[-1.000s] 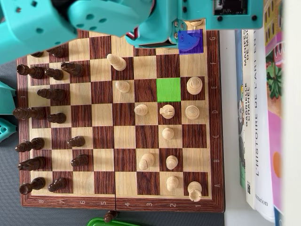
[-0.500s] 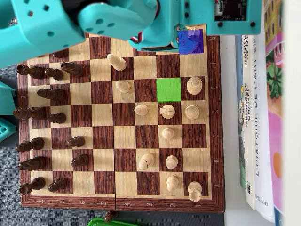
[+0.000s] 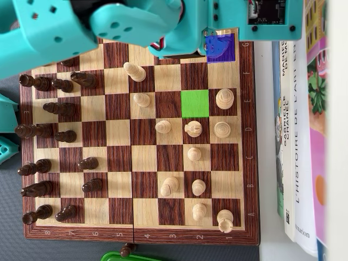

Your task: Play chess

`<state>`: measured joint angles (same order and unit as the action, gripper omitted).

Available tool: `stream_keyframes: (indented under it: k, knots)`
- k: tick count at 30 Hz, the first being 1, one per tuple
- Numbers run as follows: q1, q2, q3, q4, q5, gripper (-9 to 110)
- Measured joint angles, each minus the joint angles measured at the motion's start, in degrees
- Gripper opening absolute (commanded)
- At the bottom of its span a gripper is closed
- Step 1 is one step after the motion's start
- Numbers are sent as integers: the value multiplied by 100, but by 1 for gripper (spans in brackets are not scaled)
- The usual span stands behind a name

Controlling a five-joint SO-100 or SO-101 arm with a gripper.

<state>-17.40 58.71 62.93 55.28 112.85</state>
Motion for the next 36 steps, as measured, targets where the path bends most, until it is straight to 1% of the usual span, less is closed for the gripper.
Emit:
stream_keyframes:
  k: [8,13,23,36]
  knots:
    - [70,18,0,0,0,5]
    - [149,396,193,0,-97,5]
    - [220,1415,1151,0,-105,5]
    - [615,2417,2215,0,-264,5]
